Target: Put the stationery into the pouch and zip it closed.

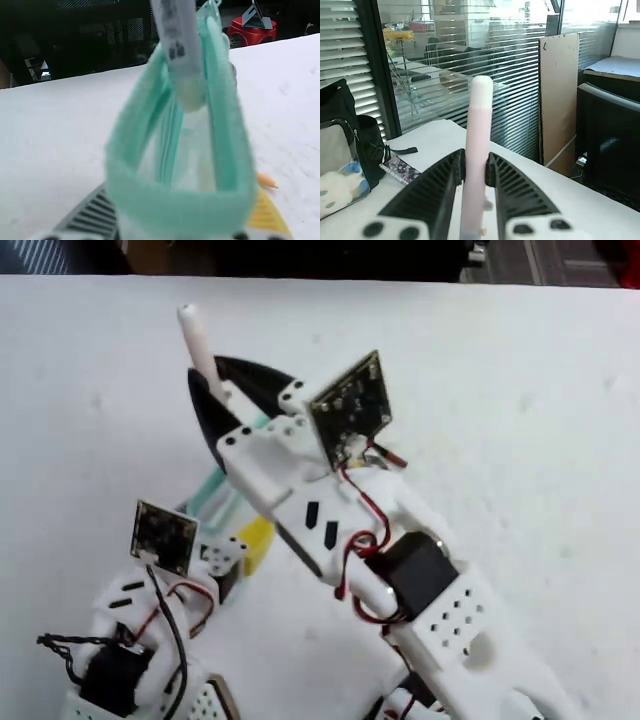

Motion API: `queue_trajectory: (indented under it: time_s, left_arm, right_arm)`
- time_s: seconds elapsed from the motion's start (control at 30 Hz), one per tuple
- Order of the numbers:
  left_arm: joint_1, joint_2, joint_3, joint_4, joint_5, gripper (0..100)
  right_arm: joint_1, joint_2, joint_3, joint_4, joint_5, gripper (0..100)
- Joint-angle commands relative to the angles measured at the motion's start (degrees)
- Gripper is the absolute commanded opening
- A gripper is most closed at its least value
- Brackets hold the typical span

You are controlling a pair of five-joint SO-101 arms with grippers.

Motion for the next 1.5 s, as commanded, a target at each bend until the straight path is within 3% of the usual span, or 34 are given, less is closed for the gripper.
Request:
queue_trajectory:
  time_s: [0.0, 0.5, 0.73, 1.0, 1.1, 1.33, 1.47]
  left_arm:
    - [0.7, 0.2, 0.0, 0.0, -0.3, 25]
    - [0.7, 0.2, 0.0, 0.0, -0.2, 25]
    - [0.7, 0.2, 0.1, 0.0, -0.2, 24]
    - [0.7, 0.2, 0.1, 0.1, -0.2, 24]
    - [0.7, 0.2, 0.1, 0.1, -0.2, 24]
    - [0.6, 0.2, 0.0, -0.2, -0.2, 18]
    - [0.6, 0.2, -0.1, -0.3, -0.3, 17]
  right_arm:
    - [-0.5, -0.5, 0.8, -1.3, -0.2, 1.7]
    - [-0.5, -4.4, 1.4, 8.4, -0.1, 2.2]
    - [-3.2, -12.6, 1.4, 15.9, 4.0, 25.1]
    - [-2.9, -14.1, 1.3, 16.3, 4.4, 20.0]
    - [2.2, -13.9, -0.7, 16.5, 4.4, 19.9]
    - [24.4, -12.1, 0.6, 16.6, 4.2, 19.8]
    - [33.6, -7.3, 3.4, 16.1, 4.3, 19.8]
